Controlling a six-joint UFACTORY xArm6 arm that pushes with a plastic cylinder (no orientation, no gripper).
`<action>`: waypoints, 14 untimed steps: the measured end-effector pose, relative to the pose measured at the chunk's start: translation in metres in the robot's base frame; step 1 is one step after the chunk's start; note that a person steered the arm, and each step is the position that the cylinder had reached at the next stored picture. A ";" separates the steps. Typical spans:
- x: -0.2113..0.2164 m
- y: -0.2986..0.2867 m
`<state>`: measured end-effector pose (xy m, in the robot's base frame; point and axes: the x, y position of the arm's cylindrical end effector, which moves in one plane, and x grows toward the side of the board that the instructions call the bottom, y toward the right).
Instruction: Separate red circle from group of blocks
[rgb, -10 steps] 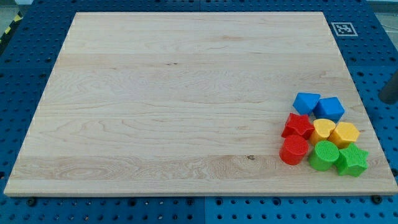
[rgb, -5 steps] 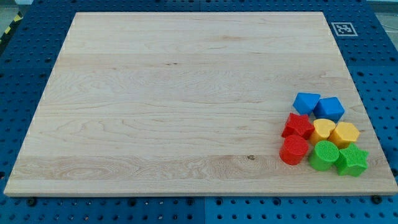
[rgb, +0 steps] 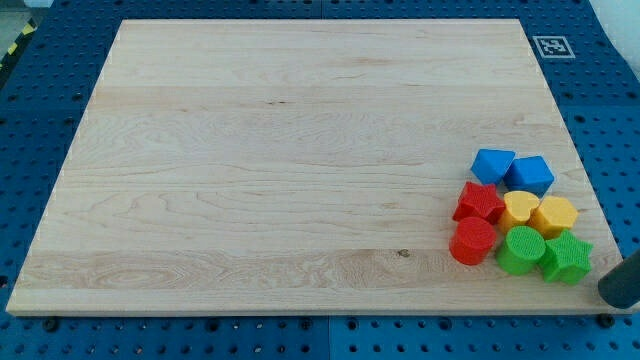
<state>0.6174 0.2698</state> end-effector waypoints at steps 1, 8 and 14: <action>0.001 -0.017; -0.038 -0.123; -0.065 -0.130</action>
<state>0.5525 0.1394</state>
